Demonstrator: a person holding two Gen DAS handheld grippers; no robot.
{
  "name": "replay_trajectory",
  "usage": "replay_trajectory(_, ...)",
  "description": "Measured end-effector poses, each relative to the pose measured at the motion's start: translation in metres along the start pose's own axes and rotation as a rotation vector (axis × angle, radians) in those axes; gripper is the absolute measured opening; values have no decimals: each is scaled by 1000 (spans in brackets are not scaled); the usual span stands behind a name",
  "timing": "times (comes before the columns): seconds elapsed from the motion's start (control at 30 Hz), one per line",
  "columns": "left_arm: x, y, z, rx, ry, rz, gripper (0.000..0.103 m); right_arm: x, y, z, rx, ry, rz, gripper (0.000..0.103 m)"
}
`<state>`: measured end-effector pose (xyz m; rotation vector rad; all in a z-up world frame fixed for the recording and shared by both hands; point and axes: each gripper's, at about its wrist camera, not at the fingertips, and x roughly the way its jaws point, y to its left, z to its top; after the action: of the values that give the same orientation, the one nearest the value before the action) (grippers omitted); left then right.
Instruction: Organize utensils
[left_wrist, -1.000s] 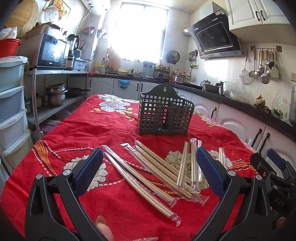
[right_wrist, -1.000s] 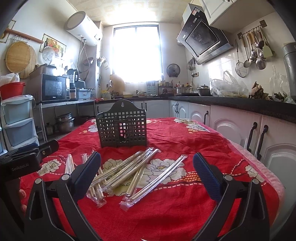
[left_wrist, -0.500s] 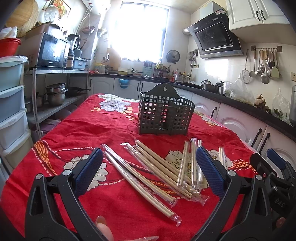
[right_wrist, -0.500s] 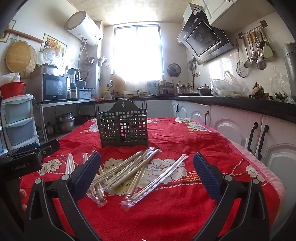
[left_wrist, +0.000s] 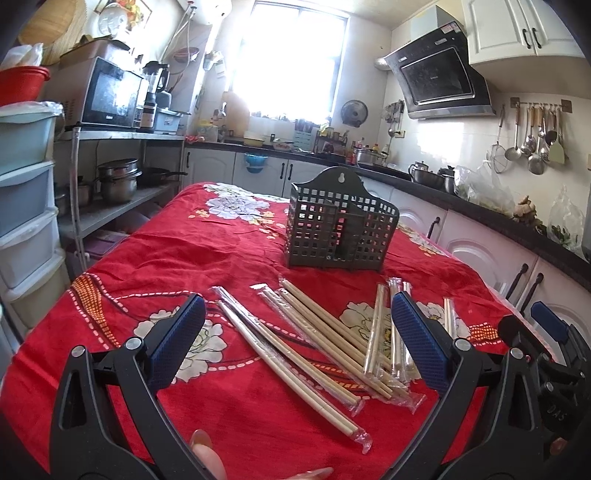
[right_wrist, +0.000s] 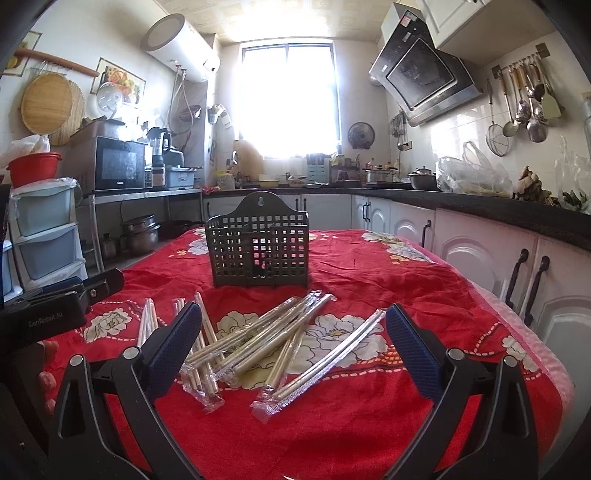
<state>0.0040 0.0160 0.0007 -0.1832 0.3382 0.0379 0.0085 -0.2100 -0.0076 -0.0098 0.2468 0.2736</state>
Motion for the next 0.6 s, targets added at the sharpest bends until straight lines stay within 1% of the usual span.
replay_trajectory(0.27,5,18,5,-39,36,16,93,10,4,8,-26,8,30,97)
replay_trajectory(0.47,20,43,15,-101,102,20,93,20,9,15,-49,24,62,97)
replay_trajectory(0.5,22,48,17,-112,109,14,93,22,9,17,-49,27,65,97)
replay_trajectory(0.6,29,61,24,-149,130,-49,93,32,10,21,-51,49,78,97)
